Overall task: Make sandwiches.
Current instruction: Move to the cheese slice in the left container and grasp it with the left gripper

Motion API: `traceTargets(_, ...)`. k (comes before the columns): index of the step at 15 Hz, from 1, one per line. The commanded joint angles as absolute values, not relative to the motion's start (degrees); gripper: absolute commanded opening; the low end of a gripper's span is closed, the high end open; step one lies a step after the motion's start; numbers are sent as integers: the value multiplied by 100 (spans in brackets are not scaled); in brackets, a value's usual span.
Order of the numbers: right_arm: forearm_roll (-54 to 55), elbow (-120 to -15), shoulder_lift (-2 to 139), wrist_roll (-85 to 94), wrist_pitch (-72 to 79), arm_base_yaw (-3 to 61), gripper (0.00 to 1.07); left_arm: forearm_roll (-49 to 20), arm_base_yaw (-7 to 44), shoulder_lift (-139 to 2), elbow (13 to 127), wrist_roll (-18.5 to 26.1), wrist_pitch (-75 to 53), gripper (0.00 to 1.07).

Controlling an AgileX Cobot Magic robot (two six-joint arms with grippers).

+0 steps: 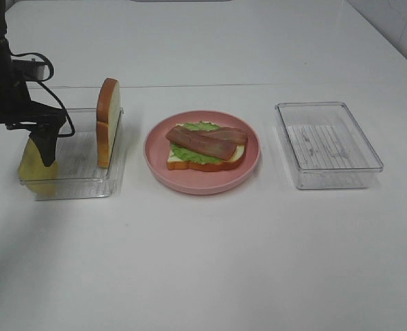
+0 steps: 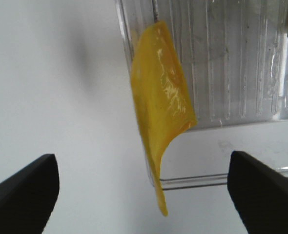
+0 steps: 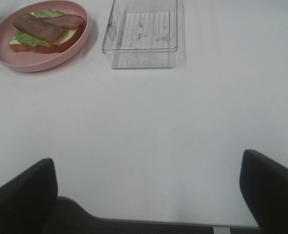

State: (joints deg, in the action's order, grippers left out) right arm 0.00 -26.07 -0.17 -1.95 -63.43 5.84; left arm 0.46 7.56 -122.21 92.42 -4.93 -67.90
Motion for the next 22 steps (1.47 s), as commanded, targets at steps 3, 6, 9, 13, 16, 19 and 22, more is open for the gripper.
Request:
traceTargets(3, 0, -2584, -201, -155, -6303, 596, 96, 74, 768, -12319, 9236, -561, -6532, 79)
traceTargets(6, 0, -2584, -201, -155, -6303, 596, 96, 80, 768, -12319, 9236, -544, -6429, 66)
traceTargets(9, 0, -2584, -201, -155, -6303, 596, 96, 80, 768, -12319, 9236, -464, -6406, 45)
traceTargets(13, 0, -2584, -201, -155, -6303, 596, 96, 69, 768, -12319, 9236, -172, -6406, 34)
traceTargets(16, 0, -2584, -201, -155, -6303, 596, 96, 69, 768, -12319, 9236, -172, -6406, 22)
traceTargets(19, 0, -2584, -201, -155, -6303, 596, 96, 69, 768, -12319, 9236, -34, -6371, 0)
traceTargets(22, 0, -2584, -201, -155, -6303, 596, 96, 120, 768, -12301, 9236, -34, -6429, 0)
